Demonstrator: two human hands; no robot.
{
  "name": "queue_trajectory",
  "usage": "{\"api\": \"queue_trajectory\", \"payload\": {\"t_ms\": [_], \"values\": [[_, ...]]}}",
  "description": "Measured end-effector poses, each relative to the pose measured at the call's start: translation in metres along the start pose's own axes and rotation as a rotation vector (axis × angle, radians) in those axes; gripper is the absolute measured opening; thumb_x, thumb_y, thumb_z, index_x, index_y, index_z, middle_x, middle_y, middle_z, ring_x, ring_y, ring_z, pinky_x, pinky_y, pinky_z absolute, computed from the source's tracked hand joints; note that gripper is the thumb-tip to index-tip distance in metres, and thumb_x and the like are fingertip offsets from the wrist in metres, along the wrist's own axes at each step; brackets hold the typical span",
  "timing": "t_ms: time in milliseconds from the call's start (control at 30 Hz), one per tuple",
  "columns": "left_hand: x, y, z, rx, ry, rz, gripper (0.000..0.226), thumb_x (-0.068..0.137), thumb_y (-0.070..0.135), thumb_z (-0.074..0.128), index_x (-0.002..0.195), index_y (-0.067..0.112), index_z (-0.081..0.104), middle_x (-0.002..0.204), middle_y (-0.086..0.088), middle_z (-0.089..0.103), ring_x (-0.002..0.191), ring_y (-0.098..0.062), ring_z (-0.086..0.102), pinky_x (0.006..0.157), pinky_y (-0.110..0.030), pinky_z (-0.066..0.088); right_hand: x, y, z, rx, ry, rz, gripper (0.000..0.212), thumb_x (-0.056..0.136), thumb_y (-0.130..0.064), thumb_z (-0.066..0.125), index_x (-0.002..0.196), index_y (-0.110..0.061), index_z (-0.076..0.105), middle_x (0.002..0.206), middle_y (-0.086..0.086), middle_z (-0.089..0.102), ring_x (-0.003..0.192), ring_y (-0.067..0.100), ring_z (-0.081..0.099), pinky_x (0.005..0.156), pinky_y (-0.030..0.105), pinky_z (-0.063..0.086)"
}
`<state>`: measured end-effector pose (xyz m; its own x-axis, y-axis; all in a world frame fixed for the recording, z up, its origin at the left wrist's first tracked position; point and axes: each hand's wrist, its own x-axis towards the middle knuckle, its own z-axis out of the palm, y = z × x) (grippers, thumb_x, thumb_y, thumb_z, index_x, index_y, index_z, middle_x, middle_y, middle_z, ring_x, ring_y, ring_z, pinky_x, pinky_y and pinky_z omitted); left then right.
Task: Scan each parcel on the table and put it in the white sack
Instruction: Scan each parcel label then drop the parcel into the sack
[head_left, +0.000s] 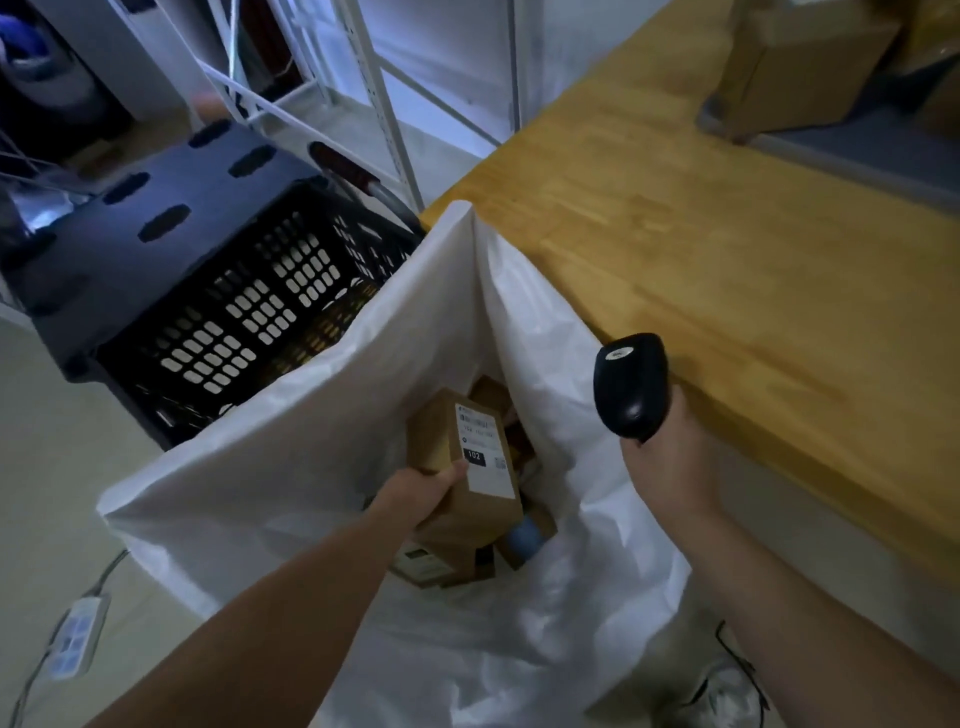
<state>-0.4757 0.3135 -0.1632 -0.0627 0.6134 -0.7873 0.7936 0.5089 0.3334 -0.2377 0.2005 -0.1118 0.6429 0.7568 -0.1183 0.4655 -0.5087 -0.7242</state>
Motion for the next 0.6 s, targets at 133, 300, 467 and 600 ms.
{"api": "queue_trajectory", "payload": {"t_ms": [133, 300, 467, 600], "values": [[0.023, 0.027, 0.02, -0.066, -0.029, 0.017, 0.077, 0.082, 0.067, 0.058, 0.129, 0.006, 0.051, 0.118, -0.014, 0.062, 0.106, -0.032, 0.061, 0.098, -0.042, 0.049, -0.001, -0.001, -0.007, 0.018, 0.025, -0.062, 0.026, 0.088, -0.006, 0.063, 0.111, -0.008, 0.053, 0.087, 0.007, 0.061, 0.077, 0.025, 0.059, 0.061, 0.033, 0.046], [0.057, 0.052, 0.048, -0.003, -0.009, 0.037, 0.085, 0.085, 0.071, 0.048, 0.134, 0.002, 0.048, 0.124, -0.016, 0.058, 0.111, -0.034, 0.057, 0.098, -0.04, 0.048, 0.014, 0.005, -0.005, -0.021, 0.144, -0.083, 0.02, 0.086, -0.008, 0.063, 0.096, -0.015, 0.047, 0.077, 0.004, 0.057, 0.069, 0.027, 0.055, 0.057, 0.035, 0.044], [0.087, 0.058, 0.073, 0.046, -0.018, 0.153, 0.073, 0.094, 0.054, 0.05, 0.139, -0.003, 0.042, 0.137, -0.021, 0.051, 0.124, -0.035, 0.05, 0.107, -0.04, 0.039, 0.016, 0.015, 0.002, -0.007, 0.224, -0.177, 0.02, 0.083, -0.002, 0.066, 0.092, -0.01, 0.05, 0.071, 0.005, 0.055, 0.063, 0.029, 0.054, 0.055, 0.039, 0.046], [0.088, 0.063, 0.079, 0.14, 0.032, 0.257, 0.072, 0.096, 0.047, 0.049, 0.146, -0.002, 0.032, 0.147, -0.02, 0.04, 0.134, -0.034, 0.04, 0.11, -0.039, 0.033, 0.018, 0.023, 0.007, 0.004, 0.198, -0.171, 0.021, 0.084, -0.003, 0.066, 0.102, -0.003, 0.055, 0.076, 0.005, 0.056, 0.066, 0.027, 0.053, 0.055, 0.036, 0.044]]}}
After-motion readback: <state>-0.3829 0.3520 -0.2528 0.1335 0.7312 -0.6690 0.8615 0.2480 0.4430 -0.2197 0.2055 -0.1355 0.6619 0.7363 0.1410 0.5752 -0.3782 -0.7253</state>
